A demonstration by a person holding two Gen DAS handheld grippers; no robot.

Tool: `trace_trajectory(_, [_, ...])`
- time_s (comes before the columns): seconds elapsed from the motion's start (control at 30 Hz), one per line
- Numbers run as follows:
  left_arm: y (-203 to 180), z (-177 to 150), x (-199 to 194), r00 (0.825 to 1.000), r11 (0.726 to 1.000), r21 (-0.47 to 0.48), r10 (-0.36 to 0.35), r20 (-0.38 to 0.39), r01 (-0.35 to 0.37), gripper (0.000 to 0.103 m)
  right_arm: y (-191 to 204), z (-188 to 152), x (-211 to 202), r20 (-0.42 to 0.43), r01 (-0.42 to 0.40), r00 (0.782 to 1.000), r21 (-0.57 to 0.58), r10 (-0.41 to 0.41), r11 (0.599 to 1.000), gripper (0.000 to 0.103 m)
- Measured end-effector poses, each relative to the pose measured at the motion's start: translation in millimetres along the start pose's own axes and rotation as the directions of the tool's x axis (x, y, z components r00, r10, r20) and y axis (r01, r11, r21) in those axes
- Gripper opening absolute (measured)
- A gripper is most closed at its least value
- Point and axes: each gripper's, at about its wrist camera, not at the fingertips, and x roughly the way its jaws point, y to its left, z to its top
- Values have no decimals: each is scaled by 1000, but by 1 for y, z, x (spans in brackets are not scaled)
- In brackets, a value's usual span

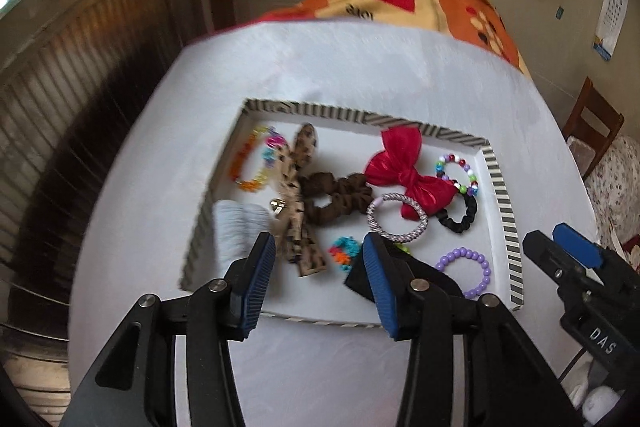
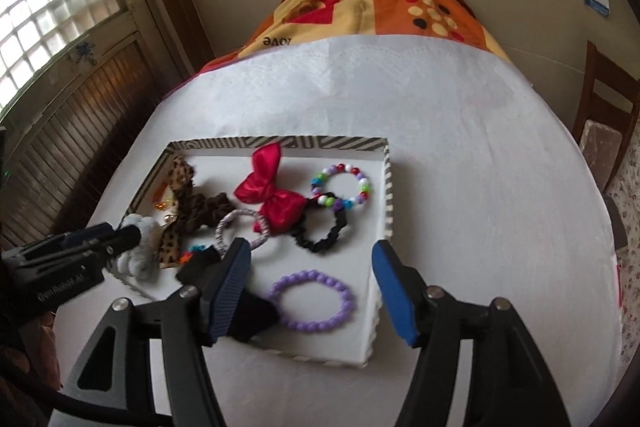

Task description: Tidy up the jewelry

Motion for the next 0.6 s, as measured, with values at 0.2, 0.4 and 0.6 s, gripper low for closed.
trace_trajectory(0.2, [13,-3,-25,999,1000,-7,13,48,-12,37,26,-1,-16,23,27,999,-18,-27,999,70])
trace_trajectory(0.4, [24,-6,-46,996,999,-15,41,84,-40,37,42,-1,-29,43,33,999,-31,-31,999,71])
trace_trajectory(0.6, [33,-9,-58,993,998,-14,62,102,-60,37,46,-4,-34,46,25,999,-23,-24,999,72])
